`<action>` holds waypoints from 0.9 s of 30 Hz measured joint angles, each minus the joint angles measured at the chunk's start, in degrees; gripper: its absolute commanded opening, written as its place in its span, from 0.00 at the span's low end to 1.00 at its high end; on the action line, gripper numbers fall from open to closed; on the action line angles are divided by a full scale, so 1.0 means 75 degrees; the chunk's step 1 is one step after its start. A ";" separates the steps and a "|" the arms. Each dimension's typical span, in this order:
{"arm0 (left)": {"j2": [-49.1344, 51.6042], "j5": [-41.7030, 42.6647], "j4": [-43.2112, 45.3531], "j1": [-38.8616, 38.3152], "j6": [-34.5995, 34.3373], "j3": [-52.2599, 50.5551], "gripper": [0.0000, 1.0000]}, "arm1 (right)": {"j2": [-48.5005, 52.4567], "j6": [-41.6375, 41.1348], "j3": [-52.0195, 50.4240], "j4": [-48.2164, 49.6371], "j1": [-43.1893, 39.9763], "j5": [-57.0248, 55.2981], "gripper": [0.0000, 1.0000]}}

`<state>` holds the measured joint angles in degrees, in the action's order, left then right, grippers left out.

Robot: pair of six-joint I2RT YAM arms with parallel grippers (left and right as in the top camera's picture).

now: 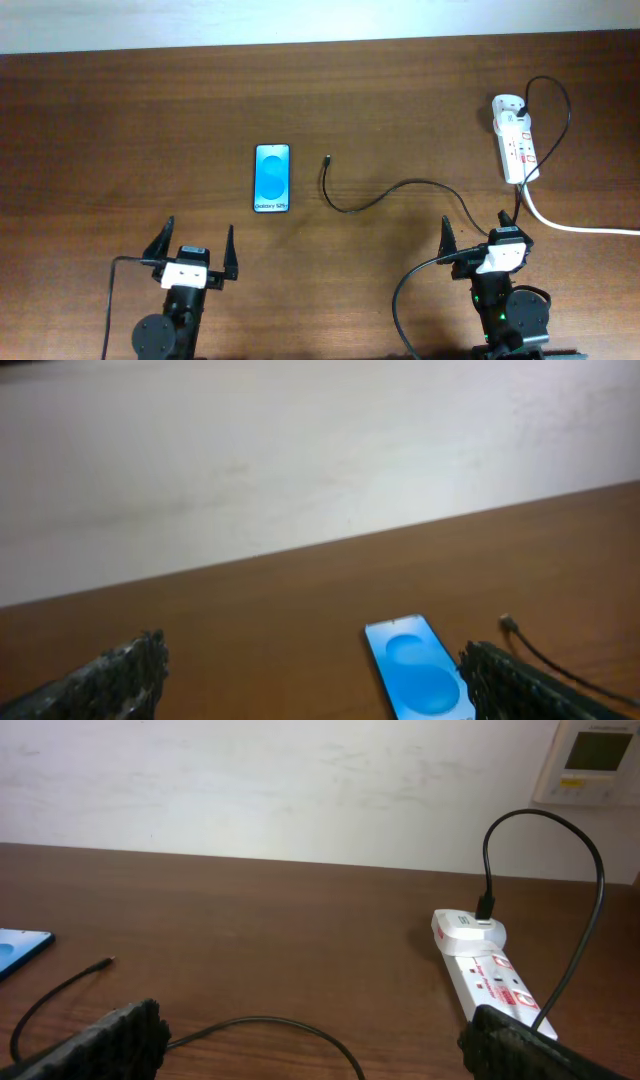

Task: Plug charger to phone and switch on socket
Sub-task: 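Raise the left arm from rest toward the blue phone, then move the left gripper over the phone and lower it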

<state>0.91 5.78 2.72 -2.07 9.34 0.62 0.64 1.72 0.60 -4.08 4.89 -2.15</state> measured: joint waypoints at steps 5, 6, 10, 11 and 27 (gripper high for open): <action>0.0731 -0.0032 0.0982 0.0000 -0.0003 0.0099 0.99 | 0.0000 0.0000 0.0000 0.0000 0.0000 -0.0003 0.98; 0.1008 -0.0032 0.1105 0.0000 -0.0003 0.0213 0.99 | 0.0006 0.0003 0.0000 0.0000 0.0000 -0.0006 0.98; 0.2401 -0.0029 0.1122 0.0000 -0.0006 0.1011 0.99 | 0.0006 0.0000 0.0003 0.0000 0.0000 -0.0026 0.98; 0.2830 -0.0032 0.1134 0.0000 -0.0006 0.1364 0.99 | 0.0006 0.0000 0.0000 0.0000 0.0000 -0.0029 0.98; 0.8239 0.0831 -0.1428 0.0000 -0.0490 0.7291 0.99 | 0.0006 0.0000 0.0000 0.0003 0.0000 -0.0058 0.98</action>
<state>62.70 12.01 -7.99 -2.07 5.67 55.31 0.69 1.72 0.60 -4.05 4.89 -2.59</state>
